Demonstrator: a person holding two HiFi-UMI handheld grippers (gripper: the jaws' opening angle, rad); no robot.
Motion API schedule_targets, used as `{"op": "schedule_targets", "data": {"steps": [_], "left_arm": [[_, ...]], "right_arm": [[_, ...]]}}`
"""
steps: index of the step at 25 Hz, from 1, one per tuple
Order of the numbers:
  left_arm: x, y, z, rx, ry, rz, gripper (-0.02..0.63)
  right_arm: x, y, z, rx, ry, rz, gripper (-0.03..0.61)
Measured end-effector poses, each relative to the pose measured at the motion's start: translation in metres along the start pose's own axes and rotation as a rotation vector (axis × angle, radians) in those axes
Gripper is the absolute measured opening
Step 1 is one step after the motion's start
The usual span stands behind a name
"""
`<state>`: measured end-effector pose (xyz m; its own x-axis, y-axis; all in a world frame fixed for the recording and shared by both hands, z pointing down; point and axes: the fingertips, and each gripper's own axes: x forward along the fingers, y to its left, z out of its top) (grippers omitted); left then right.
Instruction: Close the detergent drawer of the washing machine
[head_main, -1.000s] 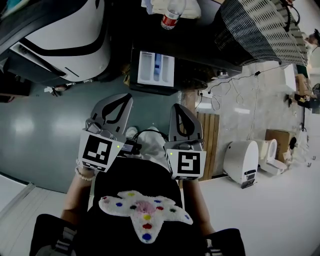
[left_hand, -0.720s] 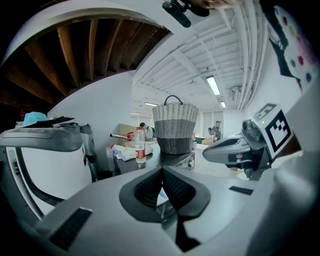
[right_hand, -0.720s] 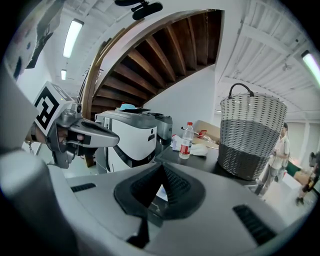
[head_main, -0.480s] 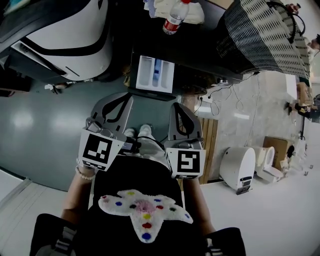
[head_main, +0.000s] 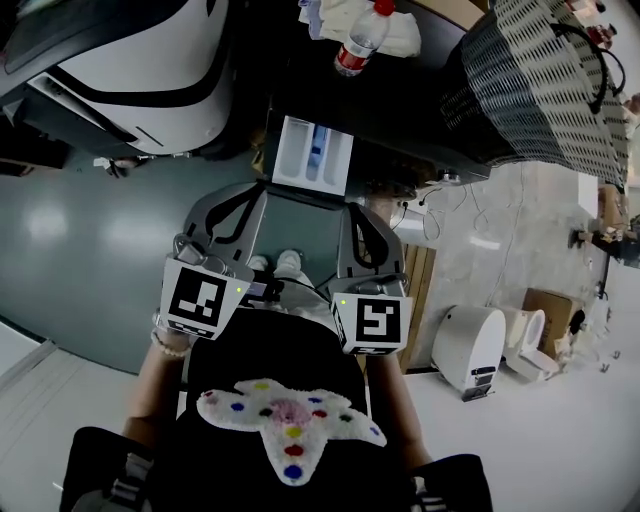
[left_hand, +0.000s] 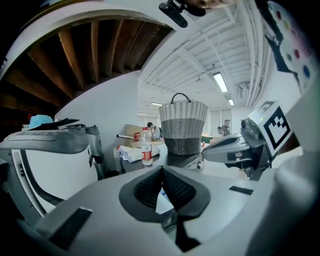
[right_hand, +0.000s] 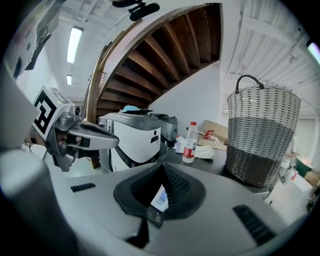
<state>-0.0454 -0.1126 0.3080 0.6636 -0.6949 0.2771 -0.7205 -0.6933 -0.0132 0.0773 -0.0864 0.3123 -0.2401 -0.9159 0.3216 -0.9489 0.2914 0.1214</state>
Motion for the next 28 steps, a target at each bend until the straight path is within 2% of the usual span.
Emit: {"op": "schedule_targets", "data": {"steps": [3,6,13,28], "left_arm": [[0.0,0.003,-0.004,-0.015,0.004,0.017,0.015],[0.002,0.007,-0.007,-0.033,0.008,0.031,0.048],[0.005,0.009,-0.024,-0.075,0.042,0.032,0.129],[0.017,0.01,-0.073,-0.106,0.126,0.046,0.152]], "right_arm": [[0.004,0.002,-0.002,0.005,-0.002,0.013,0.003],[0.009,0.003,-0.003,0.0,-0.004,0.035,0.003],[0.014,0.004,-0.021,0.043,0.03,0.06,0.093],[0.023,-0.001,-0.074,0.055,0.13,0.063,0.146]]}}
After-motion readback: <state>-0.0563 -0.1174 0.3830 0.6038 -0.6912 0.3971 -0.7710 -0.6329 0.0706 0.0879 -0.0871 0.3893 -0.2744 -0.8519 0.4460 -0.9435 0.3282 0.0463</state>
